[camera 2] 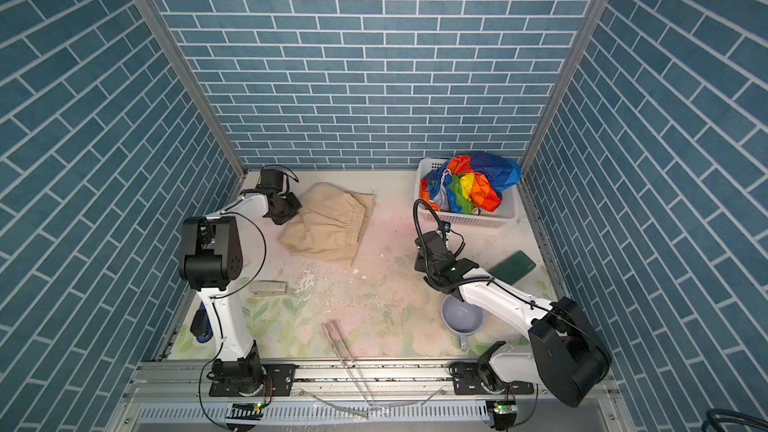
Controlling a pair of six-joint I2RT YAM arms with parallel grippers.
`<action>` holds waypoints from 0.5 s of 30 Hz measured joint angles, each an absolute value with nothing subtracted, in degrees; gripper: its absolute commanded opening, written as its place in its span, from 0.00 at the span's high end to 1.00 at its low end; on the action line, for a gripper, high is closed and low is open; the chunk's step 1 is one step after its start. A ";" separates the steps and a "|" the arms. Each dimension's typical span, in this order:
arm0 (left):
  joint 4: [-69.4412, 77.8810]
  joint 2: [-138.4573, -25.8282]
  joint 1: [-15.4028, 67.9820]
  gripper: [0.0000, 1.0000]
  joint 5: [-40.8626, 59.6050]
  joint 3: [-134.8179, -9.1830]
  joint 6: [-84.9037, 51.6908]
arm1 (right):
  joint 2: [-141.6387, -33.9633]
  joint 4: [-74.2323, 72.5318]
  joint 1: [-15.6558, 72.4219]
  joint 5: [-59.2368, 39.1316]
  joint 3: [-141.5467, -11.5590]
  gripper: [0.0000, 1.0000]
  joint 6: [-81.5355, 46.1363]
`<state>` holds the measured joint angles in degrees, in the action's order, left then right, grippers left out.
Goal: Fold and stack the shorts
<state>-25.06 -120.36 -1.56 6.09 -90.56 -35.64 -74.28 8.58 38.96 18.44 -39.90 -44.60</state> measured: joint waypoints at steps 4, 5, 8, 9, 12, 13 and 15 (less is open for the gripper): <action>-30.76 -123.31 -4.73 1.00 3.81 -99.20 -32.95 | -75.61 8.43 38.15 18.41 -39.92 1.00 -44.47; -32.18 -124.11 -5.63 1.00 3.20 -101.58 -32.29 | -76.16 8.32 37.95 18.39 -39.90 1.00 -44.45; -36.01 -127.17 -8.19 1.00 1.52 -108.68 -30.55 | -77.82 8.05 37.58 18.37 -39.92 1.00 -43.59; -37.26 -128.29 -9.02 1.00 0.86 -110.89 -30.00 | -78.43 8.01 37.52 18.37 -39.92 1.00 -43.42; -39.83 -130.87 -11.07 1.00 -0.99 -115.02 -28.75 | -79.94 7.46 37.28 18.35 -39.99 1.00 -43.09; -40.69 -131.50 -11.73 1.00 -1.61 -115.83 -28.49 | -80.58 7.16 37.19 18.31 -40.03 1.00 -43.03; -42.59 -132.73 -12.99 1.00 -2.74 -117.16 -28.21 | -81.97 6.74 36.95 17.89 -40.21 1.00 -43.03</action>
<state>-42.59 -132.73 -12.99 -2.74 -117.16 -28.21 -81.97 6.74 36.95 17.89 -40.21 -43.03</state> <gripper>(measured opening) 0.043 0.043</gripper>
